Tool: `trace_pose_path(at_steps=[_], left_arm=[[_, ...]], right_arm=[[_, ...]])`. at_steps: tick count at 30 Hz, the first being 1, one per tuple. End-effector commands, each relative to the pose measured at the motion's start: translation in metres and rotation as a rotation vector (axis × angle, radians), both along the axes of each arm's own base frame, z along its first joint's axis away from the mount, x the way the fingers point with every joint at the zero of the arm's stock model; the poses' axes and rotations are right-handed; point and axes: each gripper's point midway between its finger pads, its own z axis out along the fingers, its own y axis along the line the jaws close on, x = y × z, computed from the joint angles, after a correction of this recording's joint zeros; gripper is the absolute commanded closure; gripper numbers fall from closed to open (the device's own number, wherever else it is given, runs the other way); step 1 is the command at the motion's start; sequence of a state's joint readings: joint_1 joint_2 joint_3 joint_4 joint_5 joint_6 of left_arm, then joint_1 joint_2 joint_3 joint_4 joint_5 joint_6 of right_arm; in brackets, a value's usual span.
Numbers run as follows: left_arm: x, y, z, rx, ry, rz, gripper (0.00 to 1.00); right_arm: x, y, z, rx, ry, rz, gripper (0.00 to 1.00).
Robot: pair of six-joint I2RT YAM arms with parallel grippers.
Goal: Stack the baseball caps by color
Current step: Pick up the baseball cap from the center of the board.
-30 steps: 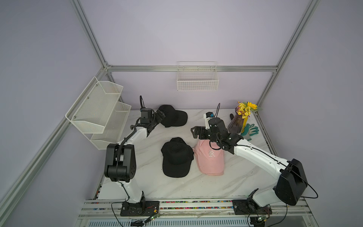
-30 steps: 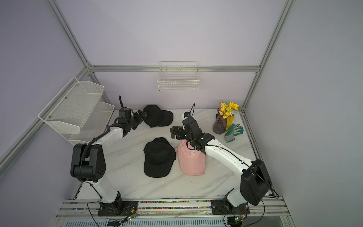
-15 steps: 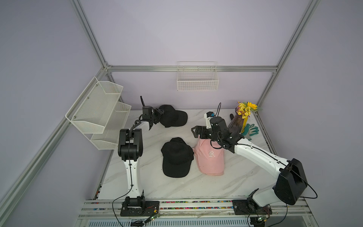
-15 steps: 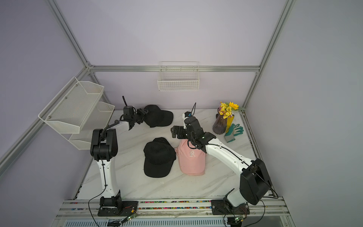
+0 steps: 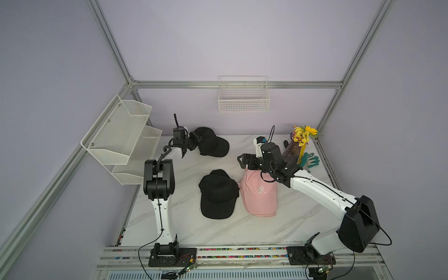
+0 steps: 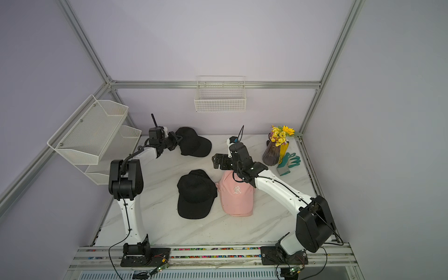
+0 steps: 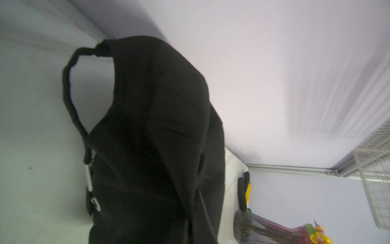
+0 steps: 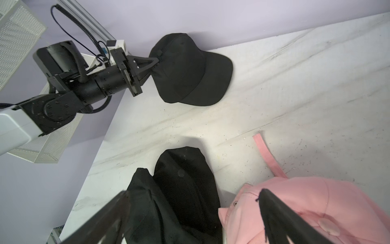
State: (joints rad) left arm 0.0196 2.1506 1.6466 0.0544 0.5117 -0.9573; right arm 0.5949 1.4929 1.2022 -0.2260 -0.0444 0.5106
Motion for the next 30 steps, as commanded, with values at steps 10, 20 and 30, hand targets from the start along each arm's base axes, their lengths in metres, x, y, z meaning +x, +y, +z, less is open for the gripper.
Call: trace_pose_path(at_steps=[10,20,30], left_arm=[[-0.105,-0.070,0.172,-0.030,-0.211,-0.415,1.00],[-0.241,-0.151,0.239,-0.019,-0.320,-0.822,1.00],[-0.290,-0.197,0.225,0.062,-0.343,-1.020,1.00]], right_arm=[[0.004,0.008,0.036,0.121,-0.054,0.159,0.03],[0.014,0.001,0.077,0.321,-0.093,0.425,0.03],[-0.016,0.010,0.104,0.375,-0.190,0.617,0.03]])
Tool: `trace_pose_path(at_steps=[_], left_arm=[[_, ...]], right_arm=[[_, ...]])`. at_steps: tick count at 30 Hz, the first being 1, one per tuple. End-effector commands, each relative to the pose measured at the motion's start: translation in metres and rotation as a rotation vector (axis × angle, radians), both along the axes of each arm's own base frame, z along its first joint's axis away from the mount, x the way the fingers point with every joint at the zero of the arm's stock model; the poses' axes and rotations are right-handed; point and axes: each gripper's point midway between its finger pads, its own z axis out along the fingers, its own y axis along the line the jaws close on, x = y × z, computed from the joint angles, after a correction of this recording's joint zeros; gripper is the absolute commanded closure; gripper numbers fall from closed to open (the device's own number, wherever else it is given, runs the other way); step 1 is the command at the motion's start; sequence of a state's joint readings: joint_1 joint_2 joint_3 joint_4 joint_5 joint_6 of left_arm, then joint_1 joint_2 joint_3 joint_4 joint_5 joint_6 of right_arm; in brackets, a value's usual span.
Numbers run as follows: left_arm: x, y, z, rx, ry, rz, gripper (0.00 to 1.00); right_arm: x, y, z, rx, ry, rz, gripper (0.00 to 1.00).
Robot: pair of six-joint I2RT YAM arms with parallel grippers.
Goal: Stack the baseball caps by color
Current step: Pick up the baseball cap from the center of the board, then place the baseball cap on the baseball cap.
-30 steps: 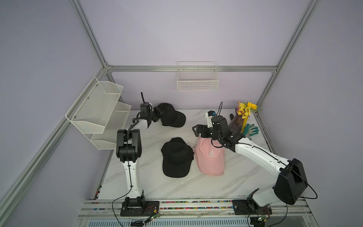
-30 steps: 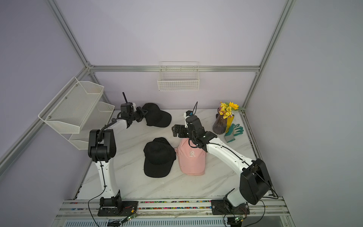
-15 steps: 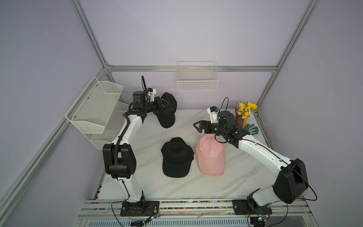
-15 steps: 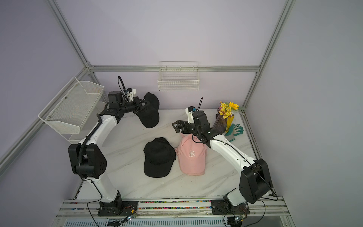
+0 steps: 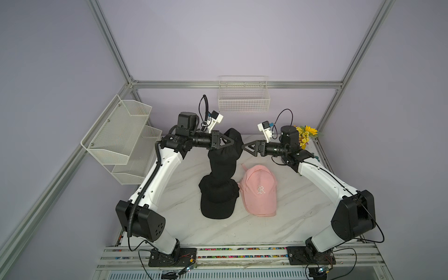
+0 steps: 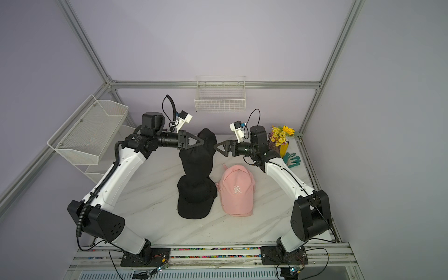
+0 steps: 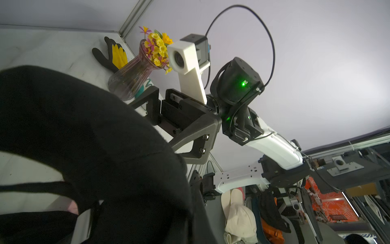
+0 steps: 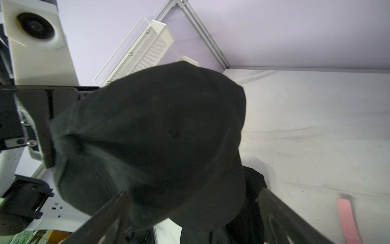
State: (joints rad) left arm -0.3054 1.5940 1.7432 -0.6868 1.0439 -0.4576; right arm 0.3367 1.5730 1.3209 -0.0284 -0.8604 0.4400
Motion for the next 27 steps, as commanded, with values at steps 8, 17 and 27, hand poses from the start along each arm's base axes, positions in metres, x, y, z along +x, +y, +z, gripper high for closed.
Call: trace_pose_path(at_steps=[8,17,27], left_arm=[[-0.007,-0.014,0.010,0.009,-0.078,-0.073,1.00],[0.003,-0.017,0.001,0.021,-0.041,-0.054,1.00],[0.025,-0.001,-0.025,0.097,-0.041,0.048,1.00]], right_arm=[[-0.034,-0.001,0.014,0.038,-0.071,0.087,0.16],[-0.031,-0.001,0.005,0.077,0.004,0.049,0.92],[-0.038,-0.003,0.009,0.079,0.049,-0.104,1.00]])
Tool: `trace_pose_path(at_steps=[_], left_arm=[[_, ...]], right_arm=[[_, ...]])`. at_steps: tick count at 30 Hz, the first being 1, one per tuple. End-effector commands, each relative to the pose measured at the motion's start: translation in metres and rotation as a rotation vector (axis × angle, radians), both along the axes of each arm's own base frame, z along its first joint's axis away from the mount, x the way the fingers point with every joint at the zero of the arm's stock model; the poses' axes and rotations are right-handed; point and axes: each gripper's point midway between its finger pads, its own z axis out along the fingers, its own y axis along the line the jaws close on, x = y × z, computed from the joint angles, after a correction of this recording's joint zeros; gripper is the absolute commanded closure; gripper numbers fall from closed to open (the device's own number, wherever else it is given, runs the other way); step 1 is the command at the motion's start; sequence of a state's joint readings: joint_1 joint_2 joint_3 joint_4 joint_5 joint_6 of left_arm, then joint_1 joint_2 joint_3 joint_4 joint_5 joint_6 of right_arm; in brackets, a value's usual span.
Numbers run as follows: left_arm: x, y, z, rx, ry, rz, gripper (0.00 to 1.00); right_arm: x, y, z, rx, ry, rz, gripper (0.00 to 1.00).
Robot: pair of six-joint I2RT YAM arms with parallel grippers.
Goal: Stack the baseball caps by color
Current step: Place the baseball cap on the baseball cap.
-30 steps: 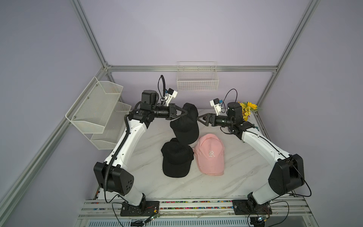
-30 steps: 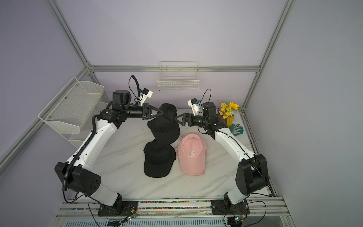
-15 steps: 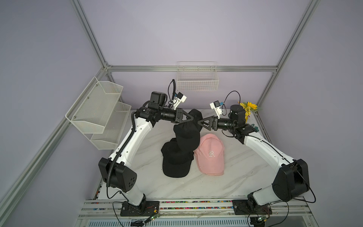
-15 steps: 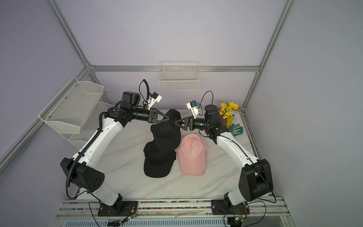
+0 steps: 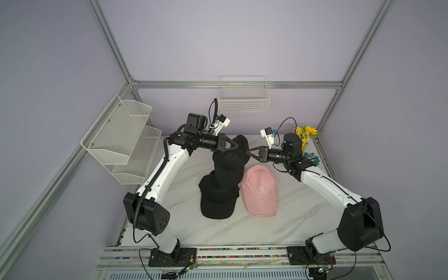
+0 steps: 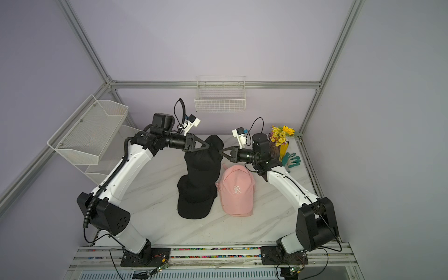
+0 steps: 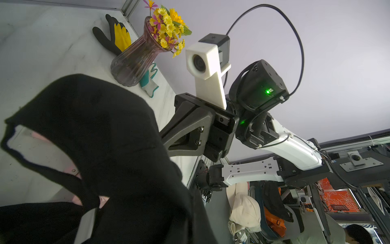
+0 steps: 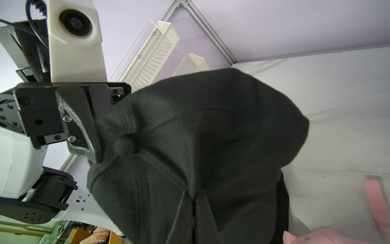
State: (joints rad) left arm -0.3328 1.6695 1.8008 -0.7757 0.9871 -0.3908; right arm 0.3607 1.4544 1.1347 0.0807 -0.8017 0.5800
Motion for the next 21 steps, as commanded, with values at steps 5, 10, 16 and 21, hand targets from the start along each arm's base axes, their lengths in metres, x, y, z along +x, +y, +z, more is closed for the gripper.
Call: trace_pose_path(at_steps=[5,10,16,21], left_arm=[[0.020,0.031,-0.002,-0.025,-0.033,0.091,1.00],[-0.006,0.030,-0.021,-0.041,0.006,-0.009,1.00],[-0.028,0.041,-0.047,0.001,0.096,-0.028,1.00],[-0.048,0.051,-0.039,0.001,0.112,0.018,1.00]], right_arm=[[-0.036,-0.003,0.032,0.036,-0.011,-0.224,1.00],[-0.061,0.017,0.018,0.067,0.154,-0.295,1.00],[-0.096,0.041,-0.017,0.045,0.333,-0.360,1.00],[-0.115,0.042,-0.029,0.017,0.438,-0.462,1.00]])
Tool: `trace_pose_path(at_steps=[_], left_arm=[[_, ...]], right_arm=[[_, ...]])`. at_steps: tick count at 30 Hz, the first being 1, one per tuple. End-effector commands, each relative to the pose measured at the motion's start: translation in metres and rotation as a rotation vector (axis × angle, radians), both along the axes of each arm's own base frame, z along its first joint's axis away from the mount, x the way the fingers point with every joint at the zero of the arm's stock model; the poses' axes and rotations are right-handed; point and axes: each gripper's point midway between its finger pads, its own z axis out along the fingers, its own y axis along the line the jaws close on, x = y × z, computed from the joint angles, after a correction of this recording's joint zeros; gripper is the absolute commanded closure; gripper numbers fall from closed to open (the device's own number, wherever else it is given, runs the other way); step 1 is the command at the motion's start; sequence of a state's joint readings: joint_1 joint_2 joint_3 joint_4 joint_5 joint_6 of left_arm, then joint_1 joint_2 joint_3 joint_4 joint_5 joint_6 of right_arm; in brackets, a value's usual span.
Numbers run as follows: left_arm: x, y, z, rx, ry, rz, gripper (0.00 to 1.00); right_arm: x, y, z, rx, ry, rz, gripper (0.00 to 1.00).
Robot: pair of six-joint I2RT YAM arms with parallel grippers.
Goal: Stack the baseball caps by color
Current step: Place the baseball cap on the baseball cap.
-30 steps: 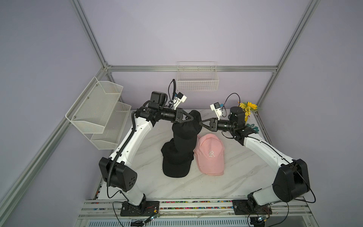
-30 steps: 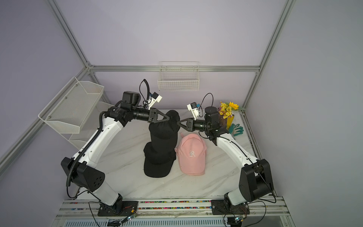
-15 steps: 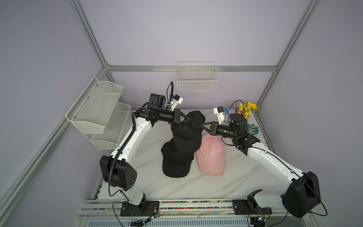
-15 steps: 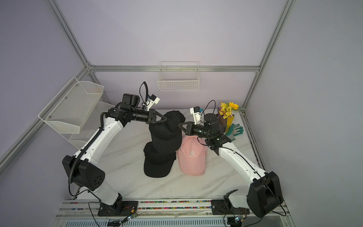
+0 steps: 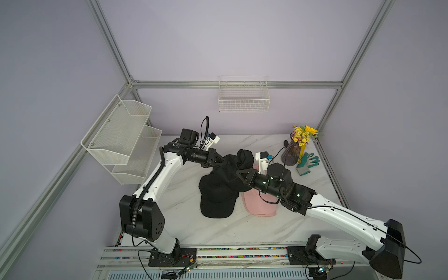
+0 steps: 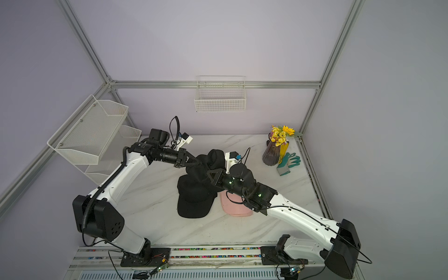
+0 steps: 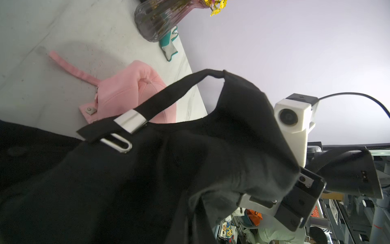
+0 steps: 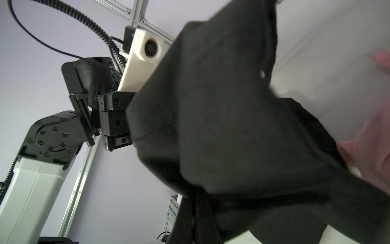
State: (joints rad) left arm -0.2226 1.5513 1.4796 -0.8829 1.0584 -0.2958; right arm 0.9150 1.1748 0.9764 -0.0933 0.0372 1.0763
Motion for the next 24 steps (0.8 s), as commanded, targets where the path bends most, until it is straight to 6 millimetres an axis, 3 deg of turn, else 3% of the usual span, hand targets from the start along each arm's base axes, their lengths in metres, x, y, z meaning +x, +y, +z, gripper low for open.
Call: trace_pose_path(at_steps=[1,3,9,11,20,24], left_arm=[[-0.019,0.005,0.038,-0.045,-0.095,0.009,1.00],[-0.025,0.004,0.041,-0.069,-0.079,0.002,1.00],[-0.037,0.005,0.092,-0.161,-0.182,0.026,1.00],[-0.041,0.004,0.094,-0.169,-0.150,0.022,1.00],[-0.046,0.028,0.025,0.014,0.037,0.119,1.00],[-0.047,0.037,0.003,0.050,0.063,0.161,1.00]], right_arm=[[-0.013,-0.006,-0.018,-0.034,0.133,-0.089,1.00],[-0.018,-0.001,-0.015,-0.041,0.126,-0.081,1.00],[-0.018,-0.004,-0.001,-0.030,0.082,-0.100,1.00],[-0.022,0.000,-0.002,-0.019,0.095,-0.087,1.00],[-0.048,0.034,-0.032,-0.034,0.172,-0.040,1.00],[-0.046,0.031,-0.047,-0.079,0.167,-0.070,1.00]])
